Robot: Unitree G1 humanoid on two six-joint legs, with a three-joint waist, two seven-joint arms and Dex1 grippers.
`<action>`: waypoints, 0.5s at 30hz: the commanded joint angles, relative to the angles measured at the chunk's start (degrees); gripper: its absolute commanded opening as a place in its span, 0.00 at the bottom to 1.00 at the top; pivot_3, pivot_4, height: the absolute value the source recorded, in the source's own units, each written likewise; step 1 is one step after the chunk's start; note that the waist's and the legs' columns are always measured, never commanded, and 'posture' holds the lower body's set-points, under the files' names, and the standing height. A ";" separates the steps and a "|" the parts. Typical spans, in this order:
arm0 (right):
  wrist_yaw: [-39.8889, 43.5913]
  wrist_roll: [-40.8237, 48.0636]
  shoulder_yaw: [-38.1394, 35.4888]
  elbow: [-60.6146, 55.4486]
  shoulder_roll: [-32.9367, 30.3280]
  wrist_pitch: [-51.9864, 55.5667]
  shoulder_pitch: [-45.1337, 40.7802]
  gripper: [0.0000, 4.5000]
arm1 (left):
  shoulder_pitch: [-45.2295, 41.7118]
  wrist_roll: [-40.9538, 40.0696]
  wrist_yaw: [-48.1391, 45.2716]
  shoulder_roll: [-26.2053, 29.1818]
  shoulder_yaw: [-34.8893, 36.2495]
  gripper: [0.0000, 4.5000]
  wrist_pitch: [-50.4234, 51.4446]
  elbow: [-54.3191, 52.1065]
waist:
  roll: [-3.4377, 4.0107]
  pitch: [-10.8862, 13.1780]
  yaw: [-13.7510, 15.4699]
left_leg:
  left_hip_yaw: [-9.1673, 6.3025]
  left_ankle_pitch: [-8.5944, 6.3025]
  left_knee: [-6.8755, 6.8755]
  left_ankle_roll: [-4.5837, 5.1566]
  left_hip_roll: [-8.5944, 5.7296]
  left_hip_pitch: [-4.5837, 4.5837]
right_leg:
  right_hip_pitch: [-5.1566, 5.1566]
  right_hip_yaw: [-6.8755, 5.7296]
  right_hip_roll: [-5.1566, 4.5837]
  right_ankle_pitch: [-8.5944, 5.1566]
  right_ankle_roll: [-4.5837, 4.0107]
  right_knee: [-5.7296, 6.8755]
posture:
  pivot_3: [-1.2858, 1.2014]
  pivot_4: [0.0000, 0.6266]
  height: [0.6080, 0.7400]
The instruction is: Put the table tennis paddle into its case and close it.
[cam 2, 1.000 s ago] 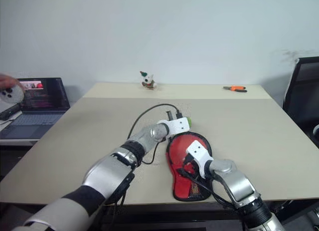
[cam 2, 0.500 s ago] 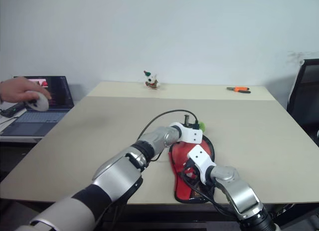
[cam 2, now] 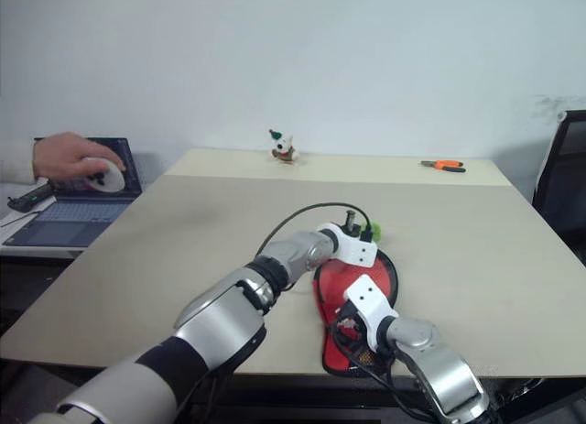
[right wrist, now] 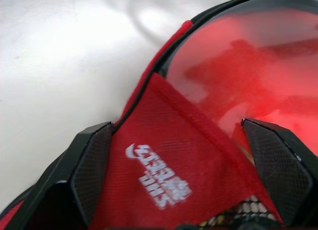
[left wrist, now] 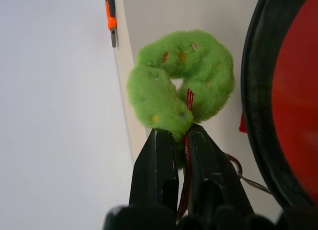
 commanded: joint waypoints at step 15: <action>-1.63 2.37 5.10 3.42 2.23 9.32 6.07 1.00 | -4.94 3.94 4.26 -7.62 -4.46 0.00 -3.43 -3.00 | 0.00 -0.01 0.15 | -0.02 -0.01 0.00 -0.02 0.01 0.01 | 0.02 -0.02 0.00 -0.02 -0.01 0.00 | 0.52 0.24 1.00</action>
